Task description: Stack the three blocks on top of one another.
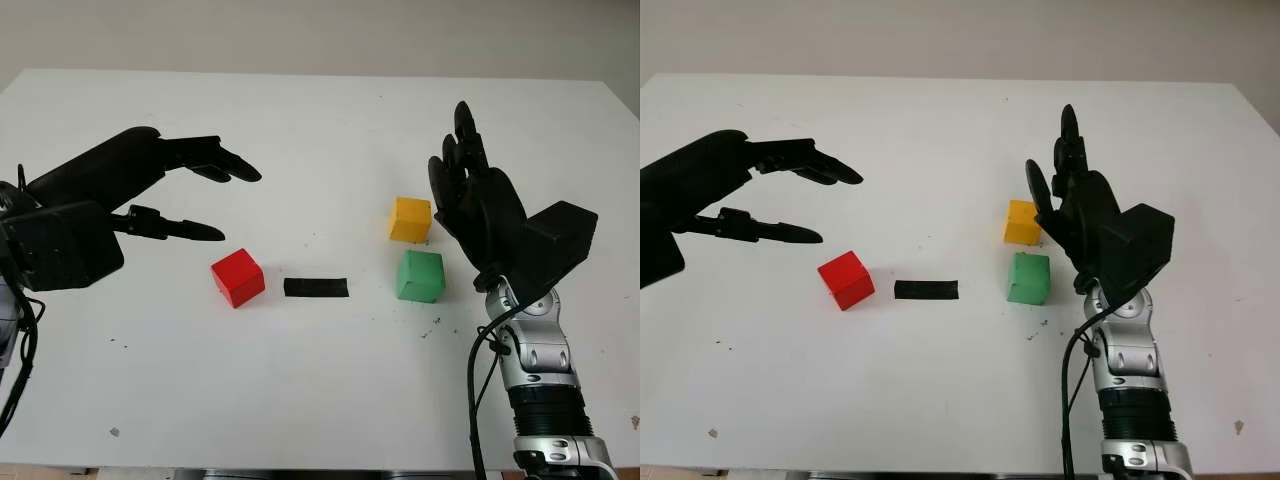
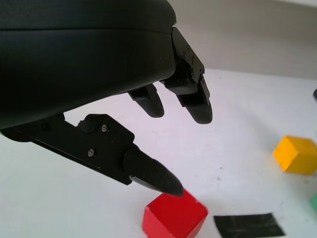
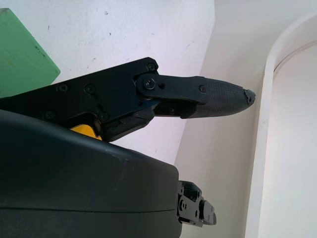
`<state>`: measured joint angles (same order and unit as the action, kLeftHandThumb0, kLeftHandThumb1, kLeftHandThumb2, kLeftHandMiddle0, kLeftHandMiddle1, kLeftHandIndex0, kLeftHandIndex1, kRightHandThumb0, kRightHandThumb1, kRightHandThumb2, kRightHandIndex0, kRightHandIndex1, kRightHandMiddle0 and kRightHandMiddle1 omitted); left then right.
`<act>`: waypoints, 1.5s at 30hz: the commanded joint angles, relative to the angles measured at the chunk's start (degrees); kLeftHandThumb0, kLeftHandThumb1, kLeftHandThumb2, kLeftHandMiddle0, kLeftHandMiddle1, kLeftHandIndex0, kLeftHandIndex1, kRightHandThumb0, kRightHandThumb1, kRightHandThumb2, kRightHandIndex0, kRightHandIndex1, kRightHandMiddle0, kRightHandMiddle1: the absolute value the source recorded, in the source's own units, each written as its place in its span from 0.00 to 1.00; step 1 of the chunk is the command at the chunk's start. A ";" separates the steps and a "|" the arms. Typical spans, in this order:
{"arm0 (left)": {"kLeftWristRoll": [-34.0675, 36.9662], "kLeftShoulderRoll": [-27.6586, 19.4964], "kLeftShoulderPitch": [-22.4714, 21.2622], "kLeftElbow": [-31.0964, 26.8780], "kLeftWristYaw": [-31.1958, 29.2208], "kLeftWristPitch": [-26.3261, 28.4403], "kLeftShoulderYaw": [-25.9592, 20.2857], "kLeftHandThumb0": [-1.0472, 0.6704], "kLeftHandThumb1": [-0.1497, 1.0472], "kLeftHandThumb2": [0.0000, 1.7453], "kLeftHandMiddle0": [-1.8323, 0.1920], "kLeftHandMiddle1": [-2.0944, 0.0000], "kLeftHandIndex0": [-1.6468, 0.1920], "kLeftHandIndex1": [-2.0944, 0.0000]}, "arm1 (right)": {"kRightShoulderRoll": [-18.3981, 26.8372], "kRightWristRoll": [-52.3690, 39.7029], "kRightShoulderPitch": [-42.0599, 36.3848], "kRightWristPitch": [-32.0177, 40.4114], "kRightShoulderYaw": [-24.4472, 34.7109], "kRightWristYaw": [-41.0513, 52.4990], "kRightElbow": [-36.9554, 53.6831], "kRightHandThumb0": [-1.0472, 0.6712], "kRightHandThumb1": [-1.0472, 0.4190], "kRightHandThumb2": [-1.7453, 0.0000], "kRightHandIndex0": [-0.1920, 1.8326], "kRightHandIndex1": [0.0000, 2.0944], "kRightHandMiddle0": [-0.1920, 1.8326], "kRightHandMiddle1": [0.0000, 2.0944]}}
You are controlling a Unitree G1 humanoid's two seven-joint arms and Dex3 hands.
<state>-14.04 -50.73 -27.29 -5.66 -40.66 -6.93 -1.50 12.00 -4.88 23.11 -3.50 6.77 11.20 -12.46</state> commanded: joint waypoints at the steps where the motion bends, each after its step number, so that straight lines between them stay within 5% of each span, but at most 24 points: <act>1: -1.14 -1.69 -2.15 -0.79 -1.22 -0.79 1.34 0.43 0.74 0.03 0.87 0.60 0.60 0.90 | 0.68 0.11 0.57 -0.07 0.18 -0.11 0.65 0.17 0.00 0.71 0.00 0.00 0.00 0.00; 10: -8.04 -4.12 -4.12 0.17 -3.89 -10.22 6.73 0.42 0.72 0.03 0.82 0.84 0.59 0.97 | 0.35 0.61 0.84 -0.36 -0.06 -0.72 0.68 0.19 0.00 0.70 0.00 0.00 0.00 0.00; 14: -12.14 -2.99 -3.03 0.59 0.21 -14.09 7.35 0.41 0.72 0.03 0.80 0.91 0.60 0.98 | 0.28 0.83 0.84 0.10 -0.35 -1.08 0.81 0.18 0.00 0.70 0.00 0.00 0.00 0.00; 21: -15.69 -0.95 -2.62 4.47 6.42 -19.85 9.18 0.40 0.72 0.03 0.79 0.91 0.58 0.97 | 0.53 1.38 0.92 -0.35 -0.59 -0.89 0.51 0.18 0.00 0.70 0.00 0.00 0.00 0.00; 39: -18.72 1.51 -3.86 10.09 8.76 -22.92 12.20 0.38 0.74 0.03 0.78 0.86 0.48 0.91 | -0.09 1.05 0.48 -0.33 -0.37 -1.01 1.04 0.18 0.00 0.70 0.00 0.00 0.00 0.00; 42: -18.85 1.85 -3.79 10.63 9.22 -23.16 12.36 0.36 0.76 0.03 0.78 0.84 0.45 0.87 | -0.13 1.26 0.49 -0.82 -0.40 -1.18 0.94 0.18 0.00 0.70 0.00 0.00 0.00 0.00; 45: -18.77 2.25 -3.76 11.80 10.89 -24.28 12.22 0.36 0.79 0.03 0.80 0.76 0.49 0.66 | -0.12 1.04 0.52 -1.28 -0.31 -0.95 0.62 0.18 0.00 0.70 0.00 0.00 0.00 0.00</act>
<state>-32.77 -48.71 -30.37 5.72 -30.53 -30.69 10.50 11.79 -3.55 23.29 -3.82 6.38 10.23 -12.36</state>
